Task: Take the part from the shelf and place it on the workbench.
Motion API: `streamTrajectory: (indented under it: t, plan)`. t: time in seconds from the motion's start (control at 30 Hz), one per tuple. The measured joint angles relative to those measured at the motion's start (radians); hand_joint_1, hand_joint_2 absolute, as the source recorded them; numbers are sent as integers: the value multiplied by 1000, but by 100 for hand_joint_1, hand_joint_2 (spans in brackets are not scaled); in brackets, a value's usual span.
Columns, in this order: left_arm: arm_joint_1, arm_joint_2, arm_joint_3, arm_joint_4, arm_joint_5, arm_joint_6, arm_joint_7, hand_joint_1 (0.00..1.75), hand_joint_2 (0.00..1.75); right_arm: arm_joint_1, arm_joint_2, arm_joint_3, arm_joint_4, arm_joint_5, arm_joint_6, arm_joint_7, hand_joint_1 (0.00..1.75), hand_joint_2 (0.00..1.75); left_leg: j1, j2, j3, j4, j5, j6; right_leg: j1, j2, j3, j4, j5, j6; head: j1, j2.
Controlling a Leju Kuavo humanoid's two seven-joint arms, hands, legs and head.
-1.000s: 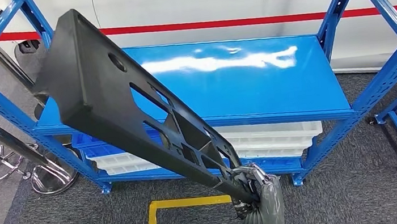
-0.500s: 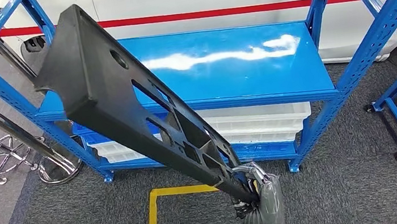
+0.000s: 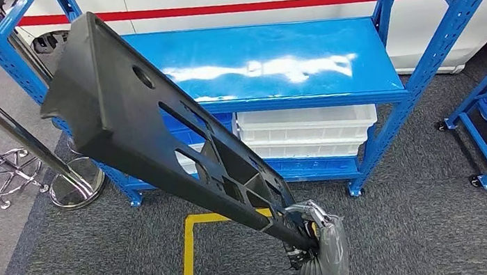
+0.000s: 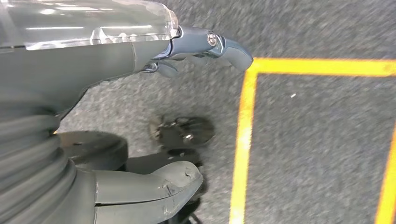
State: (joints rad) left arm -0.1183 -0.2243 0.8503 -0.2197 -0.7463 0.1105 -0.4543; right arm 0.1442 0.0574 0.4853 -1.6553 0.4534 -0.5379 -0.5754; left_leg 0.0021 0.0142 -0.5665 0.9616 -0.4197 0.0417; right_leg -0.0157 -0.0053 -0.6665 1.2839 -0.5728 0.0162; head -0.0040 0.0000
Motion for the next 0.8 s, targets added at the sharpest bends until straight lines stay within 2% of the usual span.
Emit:
streamTrajectory:
  t: [0.03, 0.07, 0.1, 0.13, 0.17, 0.2, 0.27, 0.3, 0.33, 0.4, 0.43, 0.47, 0.5, 0.53, 0.57, 0.6, 0.63, 0.67, 0.7, 0.73, 0.77, 0.8]
  plan:
    - [1, 0, 0, 0, -1, -1, 1, 0, 175, 0, 0, 0, 0, 0, 0, 0, 175, 175, -1, 0, -22, 10, 9, -2, 0, 0, 32, -20, 34, -2, 0, 0]
    - [3, 0, 0, 0, -1, -1, 2, 0, 175, 0, 0, -1, 0, 0, 0, 1, 175, 175, -1, 0, -41, 20, 17, -5, 1, 0, 79, -71, 57, -6, 0, 0]
    - [4, 0, 0, 0, -2, -1, 2, 0, 175, 0, 0, -1, 0, 0, 0, 1, 175, 175, -2, -1, -57, 30, 24, -9, 3, 1, 133, -144, 58, -10, 0, 0]
    - [5, -1, 0, 0, -2, -1, 2, 0, 175, 0, 0, -1, 0, 0, 0, 1, 175, 175, -3, -1, -68, 38, 31, -14, 5, 1, 179, -211, 44, -14, 0, 0]
    - [6, -1, 0, 0, -2, -1, 1, 0, 175, 1, 1, -1, 1, 0, 0, 2, 175, 175, -3, -2, -74, 41, 40, -19, 8, 2, 208, -260, 27, -17, 0, 0]
    - [7, -1, 0, 0, -1, -1, 1, 0, 175, 1, 1, -1, 1, 1, 0, 2, 175, 175, -3, -2, -78, 42, 50, -25, 11, 2, 219, -286, 16, -21, -1, 0]
    - [10, 0, 1, 0, 0, -2, 0, 0, 175, 1, 1, -1, 3, 1, 0, 4, 175, 175, -1, -3, -85, 42, 58, -37, 10, 0, 203, -289, 32, -33, -1, 0]
    - [12, 0, 3, 0, 2, -2, -1, 0, 175, 1, 2, -1, 3, 1, 0, 5, 175, 175, 1, -5, -93, 54, 35, -44, 7, -2, 191, -289, 45, -42, -1, 0]
    - [13, 0, 4, 0, 2, -2, -2, 0, 175, 1, 2, -1, 4, 1, 0, 6, 175, 175, 2, -6, -104, 85, -8, -50, 5, -4, 176, -290, 59, -49, -1, 0]
    - [14, 0, 6, 0, 3, -3, -3, 0, 175, 1, 3, -1, 5, 0, 0, 8, 175, 175, 6, -6, -130, 198, -123, -60, 5, -6, 142, -289, 88, -57, -1, 0]
    - [13, 0, 7, 0, 4, -4, -3, 0, 175, 1, 3, -1, 6, 0, 0, 8, 175, 175, 7, -6, -138, 263, -157, -63, 5, -6, 122, -287, 103, -57, -1, 0]
    - [12, 0, 7, 0, 4, -4, -3, 0, 175, 1, 3, -1, 7, 0, 0, 9, 175, 175, 8, -6, -138, 314, -164, -64, 6, -6, 101, -283, 117, -56, -1, 0]
    - [11, 0, 8, 0, 4, -5, -4, 0, 175, 1, 3, -1, 8, 0, 0, 9, 175, 175, 8, -6, -125, 338, -144, -64, 6, -7, 80, -280, 131, -55, -1, 0]
    - [10, 0, 8, 0, 4, -5, -4, 0, 175, 1, 3, -1, 8, 0, 0, 9, 175, 175, 8, -6, -95, 330, -112, -62, 7, -7, 59, -277, 144, -54, -1, 0]
    - [9, 0, 9, 0, 4, -5, -4, 0, 175, 1, 3, -1, 9, 0, 0, 10, 175, 175, 7, -7, -48, 287, -85, -57, 7, -7, 41, -274, 158, -52, -1, 0]
    - [6, 1, 9, 0, 4, -5, -5, 0, 175, 1, 4, -1, 9, 0, 0, 10, 175, 175, 5, -7, 20, 212, -80, -49, 9, -6, 28, -273, 170, -49, -1, 0]
    - [3, 1, 9, 0, 4, -5, -5, 0, 175, 1, 4, -1, 9, 0, 0, 10, 175, 175, 2, -8, 91, 120, -93, -42, 10, -7, 20, -272, 182, -45, -1, 0]
    - [0, 1, 10, -1, 4, -5, -6, 0, 175, 1, 5, -1, 9, 0, 0, 10, 175, 175, -1, -8, 147, 42, -114, -37, 11, -8, 15, -273, 194, -41, -1, 0]
    - [-3, 1, 10, -1, 4, -6, -6, 0, 175, 1, 5, -2, 9, 0, 0, 9, 175, 175, -5, -9, 181, -10, -130, -33, 11, -10, 13, -275, 206, -36, -1, 0]
    - [-4, 1, 11, -1, 4, -6, -7, 0, 175, 2, 5, -2, 9, 0, 0, 9, 175, 175, -7, -9, 188, -35, -131, -30, 11, -11, 11, -280, 220, -30, -1, 0]
    - [-3, 0, 13, 0, 4, -6, -7, 0, 175, 2, 5, -2, 10, 0, 0, 9, 175, 175, -5, -6, 179, -37, -121, -26, 10, -11, 6, -283, 227, -24, -1, 0]
    - [-2, 0, 14, 1, 3, -6, -7, 0, 175, 2, 4, -2, 10, 0, 0, 9, 175, 175, -4, -4, 166, -38, -107, -19, 9, -9, -1, -276, 213, -19, -1, 0]
